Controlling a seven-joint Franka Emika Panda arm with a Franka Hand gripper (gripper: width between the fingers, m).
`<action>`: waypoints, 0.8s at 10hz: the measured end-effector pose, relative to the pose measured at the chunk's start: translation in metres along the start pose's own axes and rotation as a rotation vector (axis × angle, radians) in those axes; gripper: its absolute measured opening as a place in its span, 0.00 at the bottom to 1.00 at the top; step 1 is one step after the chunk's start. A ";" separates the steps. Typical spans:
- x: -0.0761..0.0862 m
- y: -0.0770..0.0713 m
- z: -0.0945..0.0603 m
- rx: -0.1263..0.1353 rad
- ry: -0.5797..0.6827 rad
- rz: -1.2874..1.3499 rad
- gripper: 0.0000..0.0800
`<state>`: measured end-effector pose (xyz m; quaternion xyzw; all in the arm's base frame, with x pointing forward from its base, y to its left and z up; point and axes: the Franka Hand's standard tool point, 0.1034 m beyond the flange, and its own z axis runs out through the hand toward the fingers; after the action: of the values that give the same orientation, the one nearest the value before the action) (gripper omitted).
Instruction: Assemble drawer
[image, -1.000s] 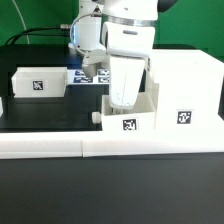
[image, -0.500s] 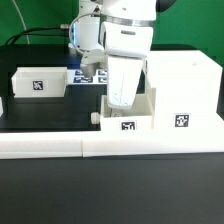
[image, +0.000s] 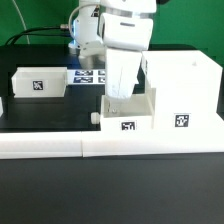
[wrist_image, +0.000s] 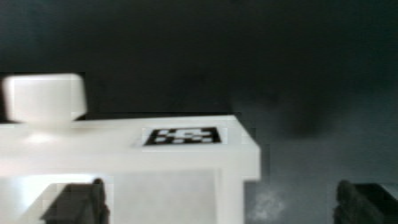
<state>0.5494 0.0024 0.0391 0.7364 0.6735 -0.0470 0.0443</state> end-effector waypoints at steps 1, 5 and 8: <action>-0.008 0.000 -0.007 -0.001 -0.003 -0.010 0.81; -0.054 -0.006 -0.014 0.007 -0.014 -0.051 0.81; -0.058 -0.006 -0.009 0.006 -0.003 -0.071 0.81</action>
Offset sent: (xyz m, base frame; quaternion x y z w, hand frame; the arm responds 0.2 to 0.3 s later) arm -0.0229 -0.0458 0.0161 0.0241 -0.0081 -0.0553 0.9981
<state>0.5384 -0.0532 0.0559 0.7122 0.6988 -0.0518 0.0416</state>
